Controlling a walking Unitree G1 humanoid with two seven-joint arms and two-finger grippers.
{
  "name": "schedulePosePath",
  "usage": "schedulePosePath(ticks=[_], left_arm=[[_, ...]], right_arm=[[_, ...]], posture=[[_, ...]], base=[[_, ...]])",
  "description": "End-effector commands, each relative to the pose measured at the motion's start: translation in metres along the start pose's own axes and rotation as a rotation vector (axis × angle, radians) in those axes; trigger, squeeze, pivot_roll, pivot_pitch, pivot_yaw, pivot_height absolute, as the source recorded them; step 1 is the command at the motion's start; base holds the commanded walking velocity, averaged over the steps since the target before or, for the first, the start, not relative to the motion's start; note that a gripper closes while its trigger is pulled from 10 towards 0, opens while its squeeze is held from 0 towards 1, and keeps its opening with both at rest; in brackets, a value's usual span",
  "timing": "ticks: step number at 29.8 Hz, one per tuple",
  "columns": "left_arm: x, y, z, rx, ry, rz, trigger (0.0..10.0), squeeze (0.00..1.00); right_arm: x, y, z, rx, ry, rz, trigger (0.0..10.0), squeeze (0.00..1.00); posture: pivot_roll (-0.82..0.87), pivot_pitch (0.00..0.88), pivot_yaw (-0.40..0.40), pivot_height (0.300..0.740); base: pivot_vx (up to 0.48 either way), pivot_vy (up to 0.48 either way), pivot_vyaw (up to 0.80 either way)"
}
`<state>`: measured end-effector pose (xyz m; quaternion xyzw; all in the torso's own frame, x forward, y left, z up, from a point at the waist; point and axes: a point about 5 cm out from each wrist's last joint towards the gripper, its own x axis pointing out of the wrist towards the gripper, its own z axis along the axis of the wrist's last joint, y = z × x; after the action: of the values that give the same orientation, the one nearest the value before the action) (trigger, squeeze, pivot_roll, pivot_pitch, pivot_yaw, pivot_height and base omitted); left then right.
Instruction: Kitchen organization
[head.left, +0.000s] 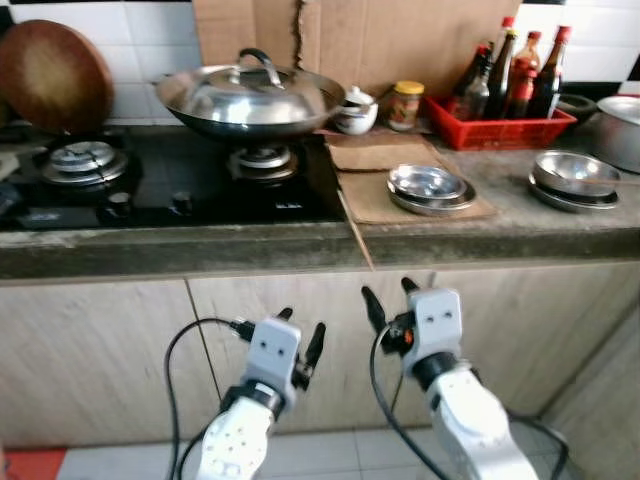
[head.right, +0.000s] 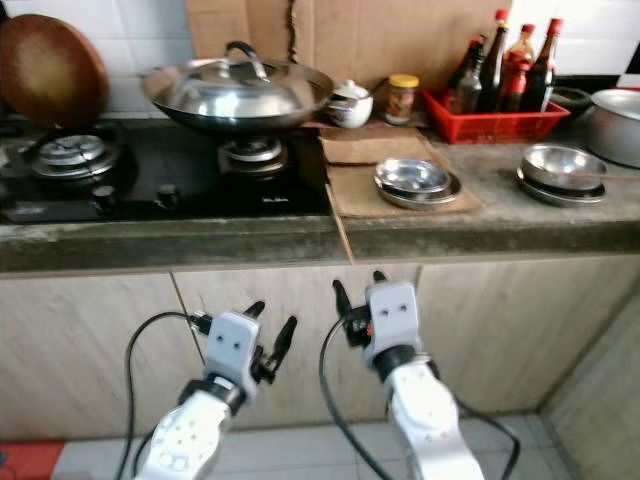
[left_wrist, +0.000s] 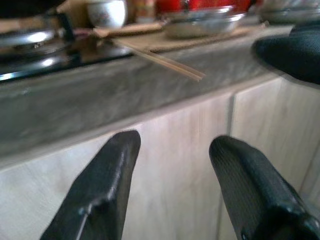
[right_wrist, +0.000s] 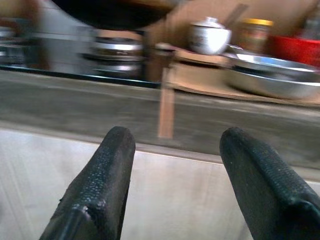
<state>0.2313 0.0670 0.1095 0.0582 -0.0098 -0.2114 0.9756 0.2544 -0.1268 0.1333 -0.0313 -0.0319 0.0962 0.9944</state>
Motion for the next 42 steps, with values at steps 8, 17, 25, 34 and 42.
schedulePosePath(ticks=[8,17,25,34,42], left_arm=[[-0.003,0.009,0.002,0.021,-0.005,0.037,10.0,0.0],[-0.004,0.007,-0.002,-0.001,0.024,0.029,10.0,0.0],[-0.008,-0.005,0.003,-0.008,-0.022,-0.042,10.0,0.0],[-0.012,-0.012,0.004,-0.033,-0.031,-0.074,10.0,0.0],[-0.013,-0.014,0.006,-0.039,-0.042,-0.09,10.0,0.0]], right_arm=[[0.01,0.009,0.008,0.015,-0.035,0.031,10.0,0.0],[0.019,0.007,0.013,0.0,-0.055,0.024,10.0,0.0],[0.027,0.011,0.012,-0.01,-0.039,0.036,10.0,1.0],[0.043,0.015,0.007,-0.061,0.002,-0.009,10.0,0.0],[0.054,0.009,-0.008,-0.083,0.085,-0.099,10.0,0.0]], posture=[[0.01,0.0,-0.041,0.74],[0.01,0.0,-0.043,0.74],[0.01,0.0,-0.046,0.74],[0.02,0.0,-0.049,0.74],[0.03,0.0,-0.056,0.74]], base=[[0.308,0.0,0.0],[0.09,0.0,0.0],[0.0,0.0,0.0],[0.0,0.0,0.0],[0.0,0.0,0.0]])
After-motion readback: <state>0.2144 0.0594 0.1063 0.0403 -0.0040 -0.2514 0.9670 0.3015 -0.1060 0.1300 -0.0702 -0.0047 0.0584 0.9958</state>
